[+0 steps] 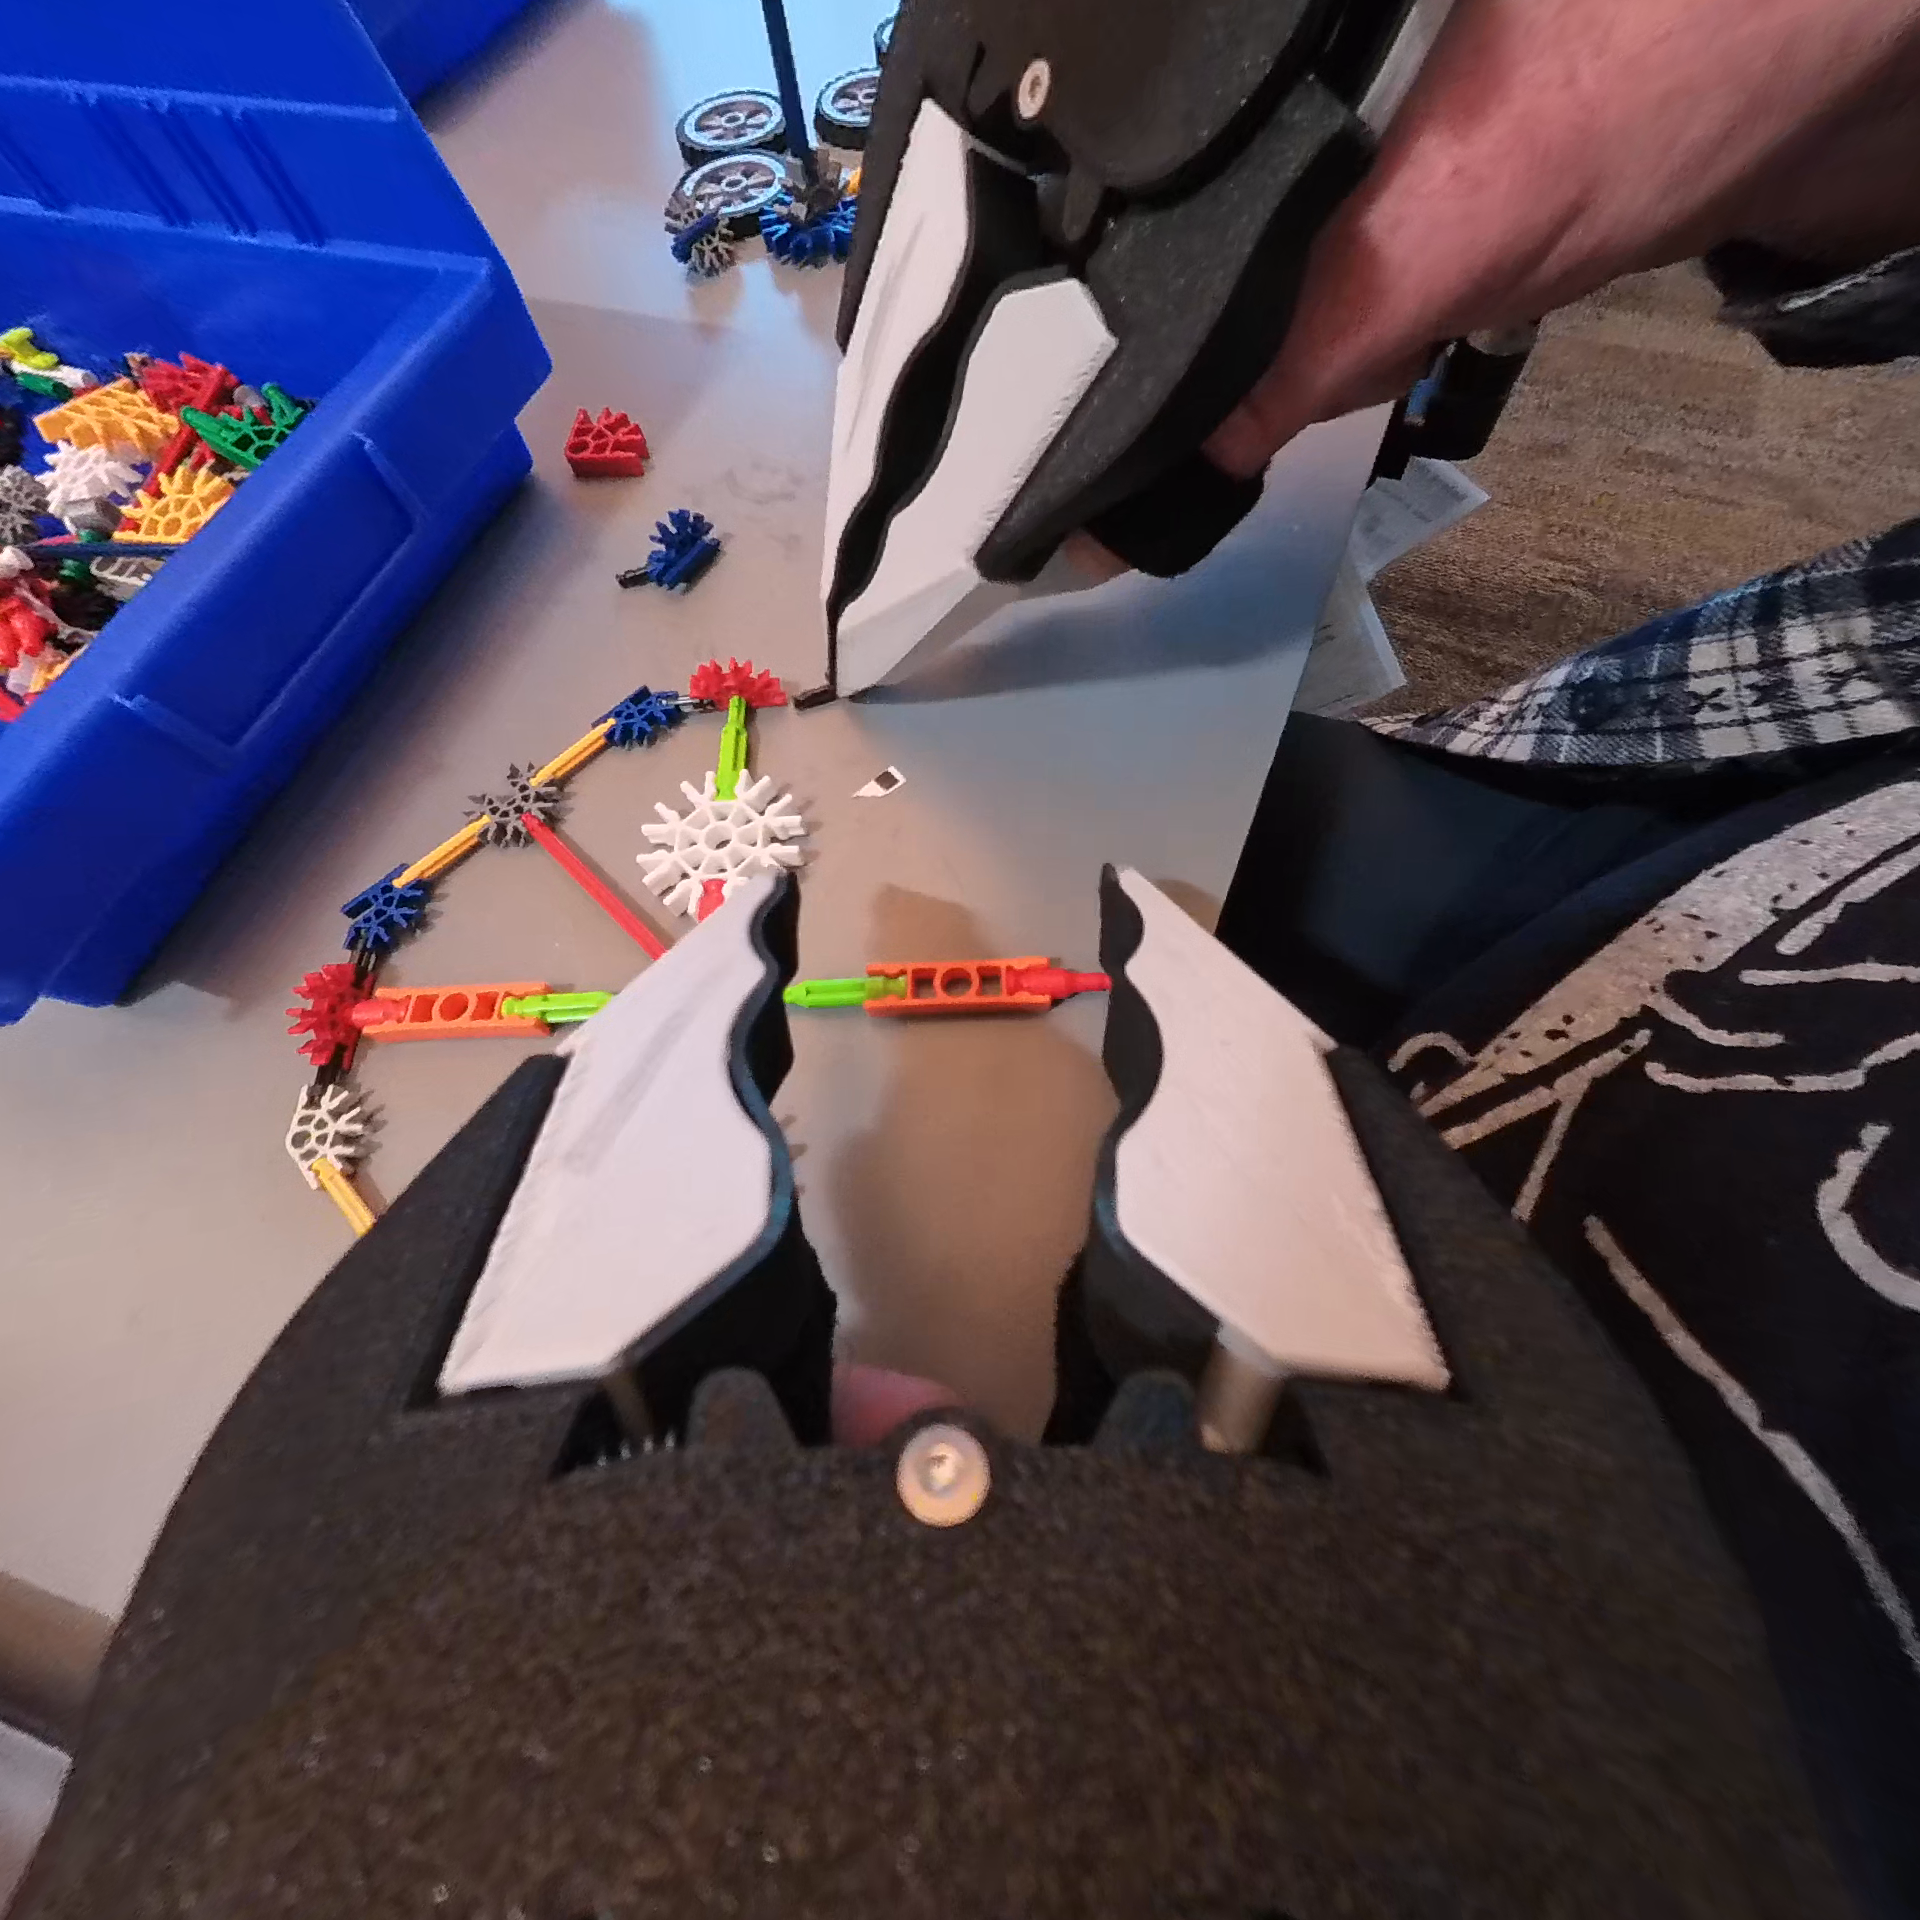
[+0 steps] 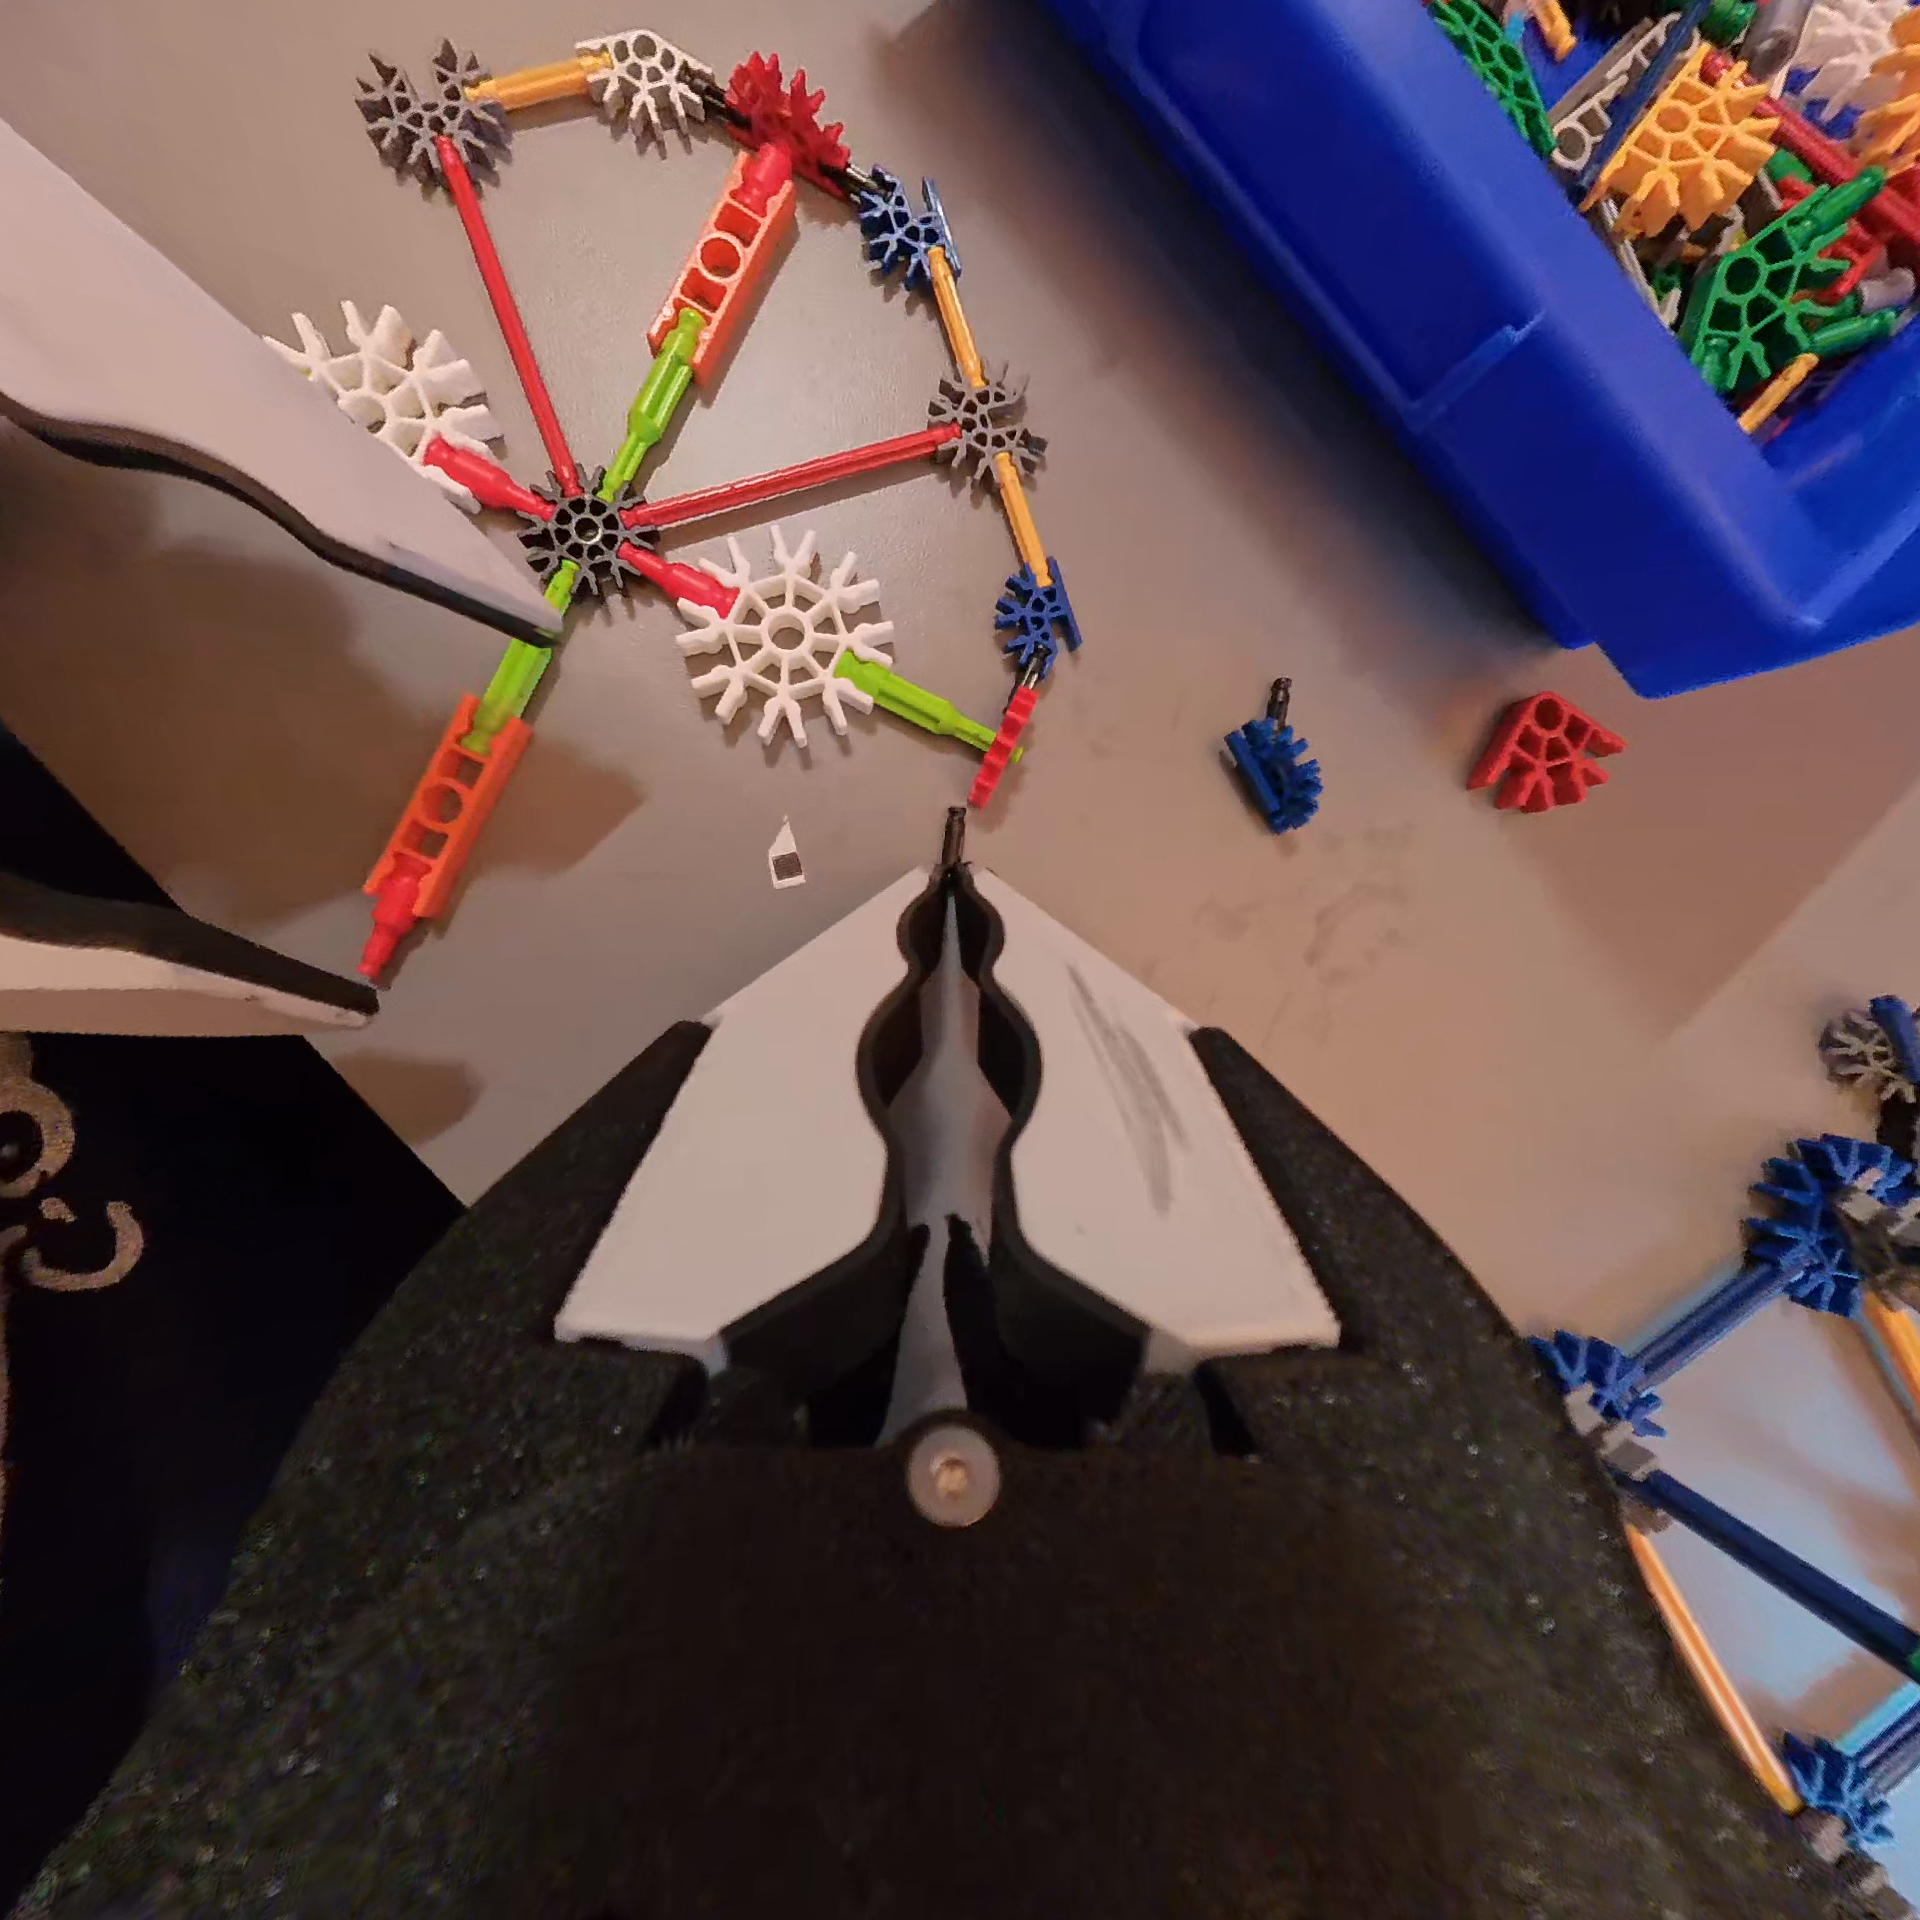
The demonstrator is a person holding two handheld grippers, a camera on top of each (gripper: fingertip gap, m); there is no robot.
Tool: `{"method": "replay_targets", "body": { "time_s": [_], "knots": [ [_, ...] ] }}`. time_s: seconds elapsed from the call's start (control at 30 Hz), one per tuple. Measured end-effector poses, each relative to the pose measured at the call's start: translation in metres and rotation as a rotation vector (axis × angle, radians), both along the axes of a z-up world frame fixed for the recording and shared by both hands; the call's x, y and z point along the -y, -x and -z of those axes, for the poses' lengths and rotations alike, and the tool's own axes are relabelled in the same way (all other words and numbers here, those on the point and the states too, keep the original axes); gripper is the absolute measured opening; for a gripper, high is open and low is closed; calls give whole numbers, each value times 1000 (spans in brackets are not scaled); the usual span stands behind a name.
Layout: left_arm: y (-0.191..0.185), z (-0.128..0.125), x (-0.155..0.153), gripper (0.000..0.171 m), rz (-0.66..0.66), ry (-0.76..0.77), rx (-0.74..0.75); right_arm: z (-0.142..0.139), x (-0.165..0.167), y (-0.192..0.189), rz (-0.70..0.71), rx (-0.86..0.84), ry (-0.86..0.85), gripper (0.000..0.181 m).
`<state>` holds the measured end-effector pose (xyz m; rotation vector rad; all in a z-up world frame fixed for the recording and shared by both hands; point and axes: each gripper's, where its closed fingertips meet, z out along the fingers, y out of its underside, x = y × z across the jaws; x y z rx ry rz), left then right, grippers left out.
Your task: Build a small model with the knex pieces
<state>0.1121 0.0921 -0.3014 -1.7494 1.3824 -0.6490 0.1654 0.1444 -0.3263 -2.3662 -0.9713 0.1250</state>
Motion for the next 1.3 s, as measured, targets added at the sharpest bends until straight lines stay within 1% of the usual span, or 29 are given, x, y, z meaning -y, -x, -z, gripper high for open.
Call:
{"method": "replay_targets", "body": {
  "time_s": [0.3, 0.77, 0.9, 1.13, 1.3],
  "knots": [
    [-1, 1, 1, 57, 9, 22, 1, 0, -2, -8, 36, -13, 27, 0],
    [-3, 5, 2, 58, 20, 41, -24, 0, -7, 0, 52, -47, 17, 1],
    [-3, 5, 2, 58, 21, 41, -26, -1, -5, 2, 51, -58, 16, 4],
    [-3, 6, 3, 58, 24, 45, -30, -1, -6, 2, 61, -55, 15, 17],
    [-3, 6, 2, 58, 20, 49, -30, 0, -8, 3, 74, -57, 13, 17]
  ]
}}
